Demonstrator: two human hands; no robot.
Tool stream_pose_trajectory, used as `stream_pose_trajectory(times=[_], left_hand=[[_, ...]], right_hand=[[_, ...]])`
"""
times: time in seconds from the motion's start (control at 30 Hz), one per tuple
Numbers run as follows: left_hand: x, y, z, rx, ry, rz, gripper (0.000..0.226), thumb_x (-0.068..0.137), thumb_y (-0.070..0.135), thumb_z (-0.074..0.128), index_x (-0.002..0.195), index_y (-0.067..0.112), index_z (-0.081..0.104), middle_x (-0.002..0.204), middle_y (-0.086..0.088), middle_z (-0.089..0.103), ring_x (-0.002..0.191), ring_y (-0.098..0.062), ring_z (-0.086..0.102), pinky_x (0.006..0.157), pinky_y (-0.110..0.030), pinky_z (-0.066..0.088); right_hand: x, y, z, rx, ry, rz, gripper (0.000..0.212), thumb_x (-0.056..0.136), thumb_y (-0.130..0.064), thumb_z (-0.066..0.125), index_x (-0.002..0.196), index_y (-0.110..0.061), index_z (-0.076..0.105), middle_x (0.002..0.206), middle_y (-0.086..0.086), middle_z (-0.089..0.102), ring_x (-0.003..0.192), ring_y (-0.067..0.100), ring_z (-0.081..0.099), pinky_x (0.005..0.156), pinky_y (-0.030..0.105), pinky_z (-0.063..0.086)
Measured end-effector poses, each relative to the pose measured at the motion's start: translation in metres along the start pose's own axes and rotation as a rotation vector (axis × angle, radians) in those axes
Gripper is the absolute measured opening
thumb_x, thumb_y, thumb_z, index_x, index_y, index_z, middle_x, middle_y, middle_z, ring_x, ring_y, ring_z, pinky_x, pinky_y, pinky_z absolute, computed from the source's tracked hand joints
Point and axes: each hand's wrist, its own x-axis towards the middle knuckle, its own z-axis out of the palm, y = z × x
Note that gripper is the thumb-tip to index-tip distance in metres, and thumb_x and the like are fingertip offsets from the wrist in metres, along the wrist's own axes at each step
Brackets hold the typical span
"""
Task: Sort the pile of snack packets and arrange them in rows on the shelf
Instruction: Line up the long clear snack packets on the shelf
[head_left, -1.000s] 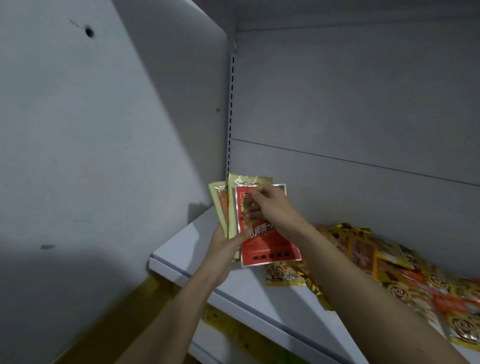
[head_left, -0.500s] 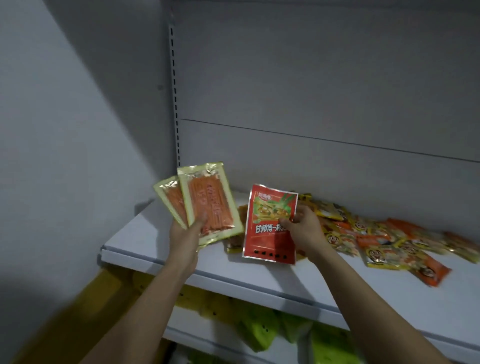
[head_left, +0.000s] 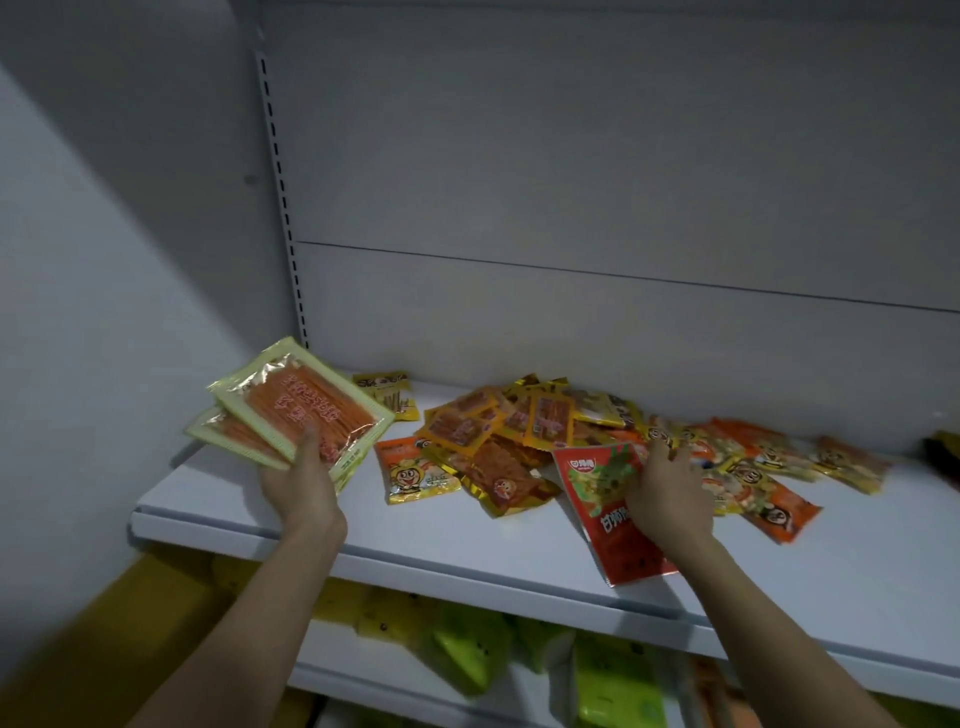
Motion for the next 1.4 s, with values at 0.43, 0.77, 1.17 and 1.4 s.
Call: stream_pose_trajectory(times=[0.43, 0.77, 1.17, 1.4], left_hand=[[-0.081, -0.041, 0.045, 0.183, -0.251, -0.042, 0.037, 0.098, 0.016, 0.062, 0.134, 0.022, 0.056, 0.115, 0.008, 0.071, 0.103, -0.009, 0.068, 0.094, -0.036, 0.053], [-0.05, -0.051, 0.046, 0.163, -0.145, 0.056, 0.044, 0.099, 0.013, 0.062, 0.142, 0.022, 0.051, 0.132, -0.001, 0.066, 0.12, -0.02, 0.064, 0.107, -0.053, 0.046], [-0.031, -0.064, 0.063, 0.294, -0.226, 0.066, 0.042, 0.099, 0.018, 0.063, 0.139, 0.015, 0.05, 0.129, -0.001, 0.066, 0.116, -0.017, 0.064, 0.108, -0.046, 0.047], [-0.016, -0.065, 0.066, 0.26, -0.225, 0.091, 0.04, 0.1, 0.013, 0.06, 0.138, 0.017, 0.047, 0.13, 0.003, 0.06, 0.118, -0.013, 0.057, 0.101, -0.027, 0.042]], right_hand=[[0.026, -0.098, 0.048, -0.047, -0.327, -0.529, 0.059, 0.102, -0.036, 0.034, 0.155, -0.012, 0.024, 0.161, 0.014, 0.017, 0.144, 0.038, 0.017, 0.112, 0.052, 0.027], [0.046, -0.084, 0.066, -0.073, -0.246, -0.571, 0.058, 0.102, -0.036, 0.035, 0.15, -0.003, 0.027, 0.152, 0.022, 0.032, 0.138, 0.039, 0.027, 0.114, 0.045, 0.025], [0.083, -0.044, 0.032, -0.01, -0.243, -0.477, 0.052, 0.104, -0.04, 0.037, 0.152, -0.021, 0.032, 0.159, 0.007, 0.027, 0.143, 0.039, 0.025, 0.112, 0.053, 0.032], [0.068, -0.055, 0.039, 0.023, -0.371, -0.556, 0.061, 0.087, -0.035, 0.064, 0.144, -0.025, 0.045, 0.15, 0.007, 0.041, 0.133, 0.037, 0.041, 0.105, 0.045, 0.042]])
